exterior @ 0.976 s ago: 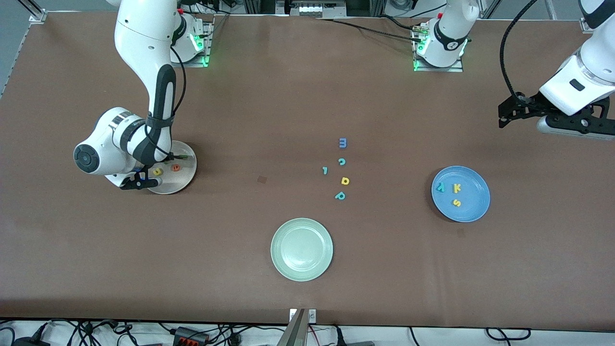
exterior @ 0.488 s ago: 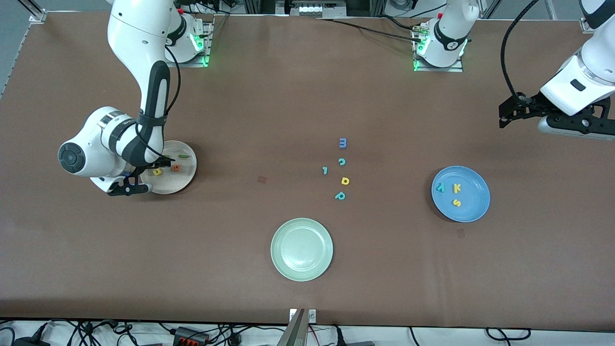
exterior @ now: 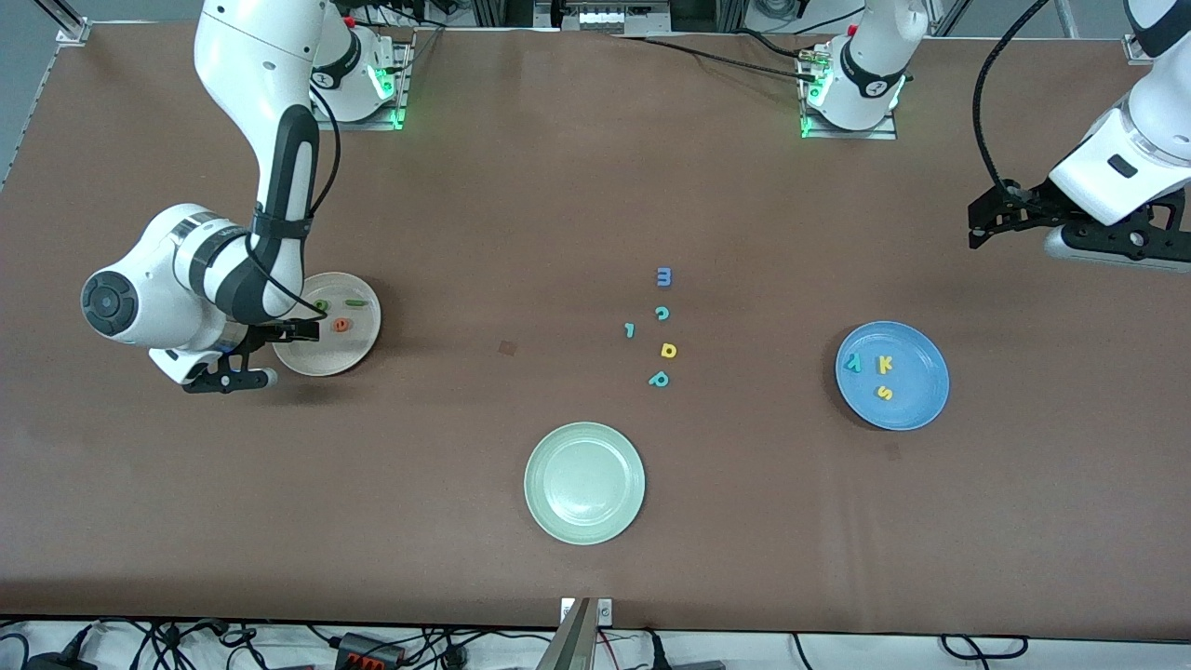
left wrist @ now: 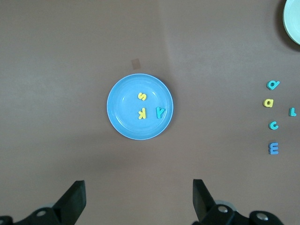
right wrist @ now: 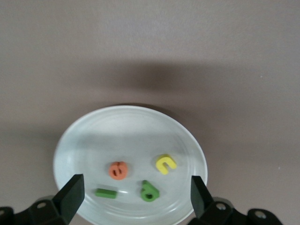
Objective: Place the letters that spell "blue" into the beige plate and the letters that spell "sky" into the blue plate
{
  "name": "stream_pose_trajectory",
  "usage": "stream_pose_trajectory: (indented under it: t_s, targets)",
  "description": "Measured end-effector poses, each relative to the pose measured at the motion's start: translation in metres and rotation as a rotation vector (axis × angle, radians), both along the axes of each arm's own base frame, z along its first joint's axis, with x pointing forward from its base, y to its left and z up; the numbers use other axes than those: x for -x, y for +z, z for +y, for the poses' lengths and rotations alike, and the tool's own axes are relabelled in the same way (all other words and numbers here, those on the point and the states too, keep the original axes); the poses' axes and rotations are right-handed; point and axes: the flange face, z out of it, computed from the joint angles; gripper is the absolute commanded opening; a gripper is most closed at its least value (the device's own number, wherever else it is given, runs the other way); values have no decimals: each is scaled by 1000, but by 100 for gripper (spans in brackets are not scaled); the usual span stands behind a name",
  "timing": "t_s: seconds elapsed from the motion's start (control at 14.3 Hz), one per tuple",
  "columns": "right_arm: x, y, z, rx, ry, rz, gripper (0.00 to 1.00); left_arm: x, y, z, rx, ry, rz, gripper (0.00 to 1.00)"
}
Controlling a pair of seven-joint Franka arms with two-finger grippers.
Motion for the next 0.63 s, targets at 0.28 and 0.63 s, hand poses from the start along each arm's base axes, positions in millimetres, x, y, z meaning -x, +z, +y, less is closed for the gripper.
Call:
stream_pose_trajectory:
  t_s: [0.28, 0.63]
  targets:
    - [-11, 34, 54, 81, -69, 12, 100, 0, 0, 0, 0, 0, 0, 100]
    - [-19, 122, 101, 136, -45, -90, 100, 0, 0, -1, 0, -1, 0, 100]
